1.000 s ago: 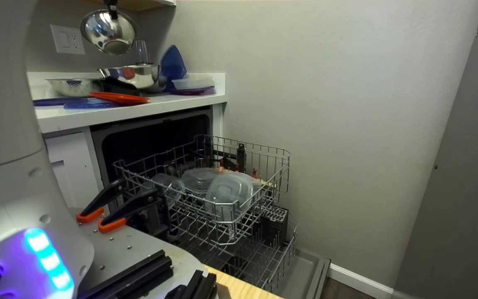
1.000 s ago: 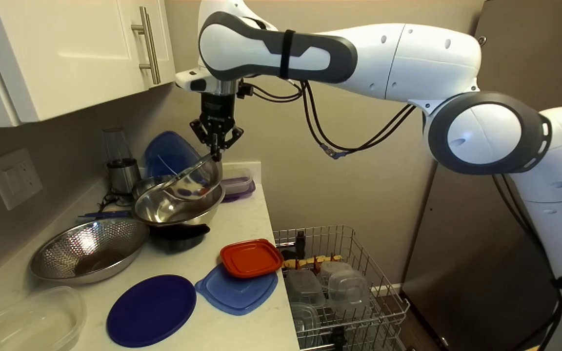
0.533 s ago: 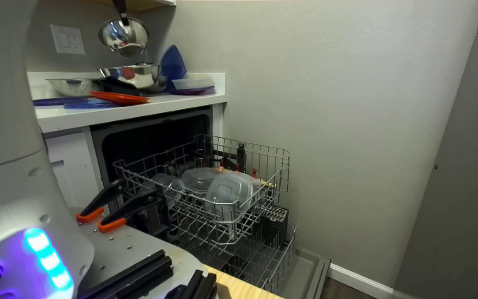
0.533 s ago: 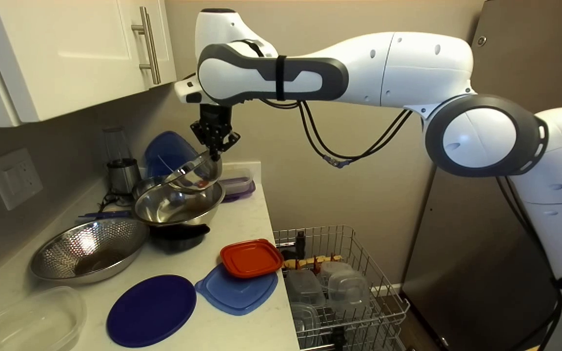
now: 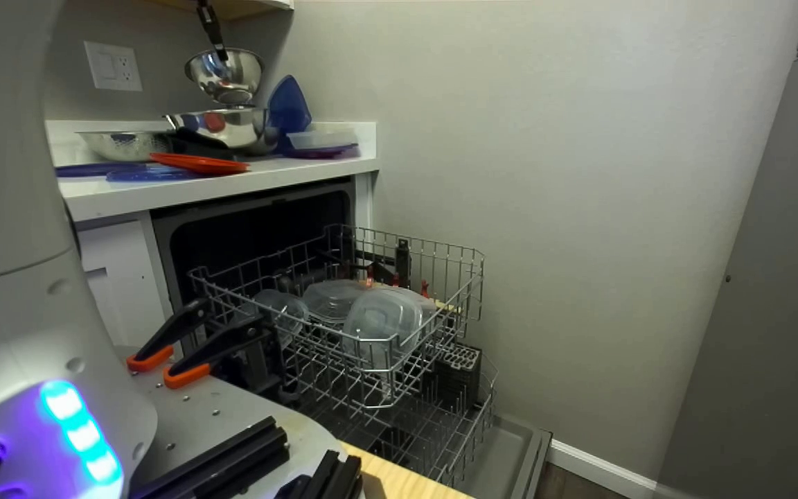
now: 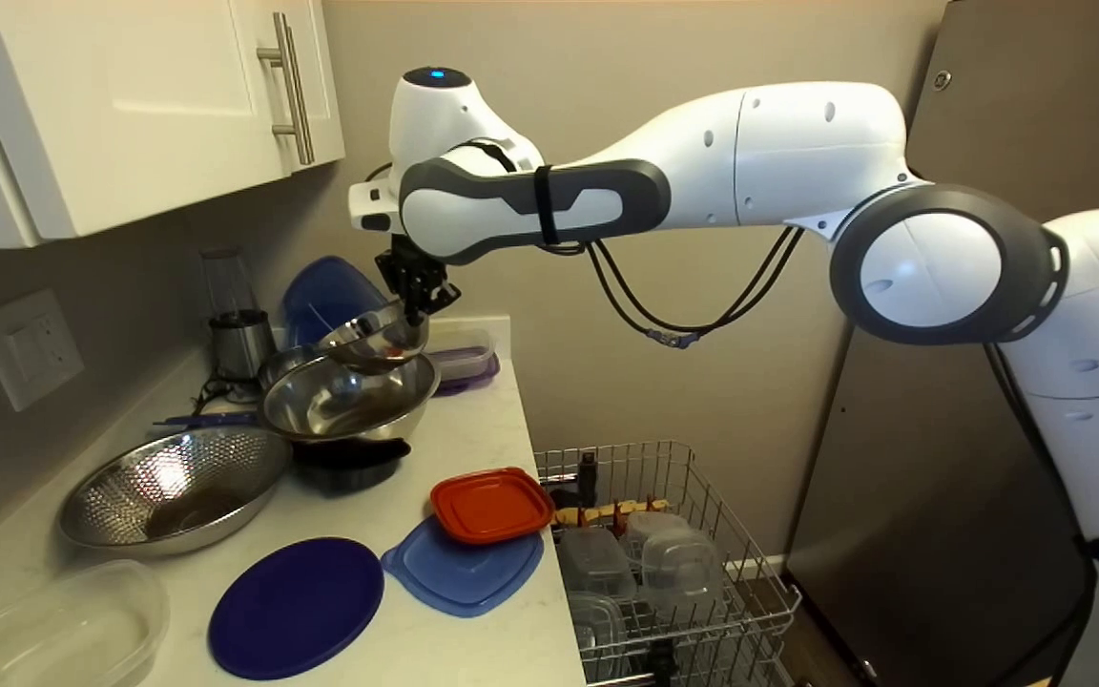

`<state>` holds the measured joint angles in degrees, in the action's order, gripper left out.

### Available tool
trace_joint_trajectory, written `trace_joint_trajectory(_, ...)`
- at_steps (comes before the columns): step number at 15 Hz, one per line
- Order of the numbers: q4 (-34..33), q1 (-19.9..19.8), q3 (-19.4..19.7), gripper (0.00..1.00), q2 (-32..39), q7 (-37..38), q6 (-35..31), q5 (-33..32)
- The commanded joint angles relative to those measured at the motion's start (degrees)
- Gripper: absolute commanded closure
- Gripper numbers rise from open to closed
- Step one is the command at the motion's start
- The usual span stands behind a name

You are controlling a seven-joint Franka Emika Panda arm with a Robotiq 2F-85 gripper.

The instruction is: Remove a silver bowl from the rack of the dishwasher and put it in the silver basin on the counter

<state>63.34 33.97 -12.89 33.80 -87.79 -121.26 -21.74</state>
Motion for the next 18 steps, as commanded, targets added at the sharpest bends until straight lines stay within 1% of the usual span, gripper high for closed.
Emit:
trace_joint_trajectory(1,8.86,-1.43,-0.29,0.96,-3.96,4.22,-8.57,0.88)
trace_joint_trajectory(7,16.11,-2.87,-1.21,0.96,-4.57,4.99,-18.37,3.04)
trace_joint_trajectory(12,19.46,-4.38,-3.32,0.96,-4.09,3.08,-23.41,6.80)
trace_joint_trajectory(13,19.91,-4.69,-3.90,0.91,-4.08,2.64,-23.42,7.68)
trace_joint_trajectory(14,20.26,-5.16,-4.66,0.64,-4.01,2.08,-23.46,8.63)
trace_joint_trajectory(15,20.57,-5.41,-5.10,0.64,-4.01,2.13,-23.34,9.17)
trace_joint_trajectory(18,21.00,-6.43,-6.70,0.46,-4.03,1.81,-23.27,10.73)
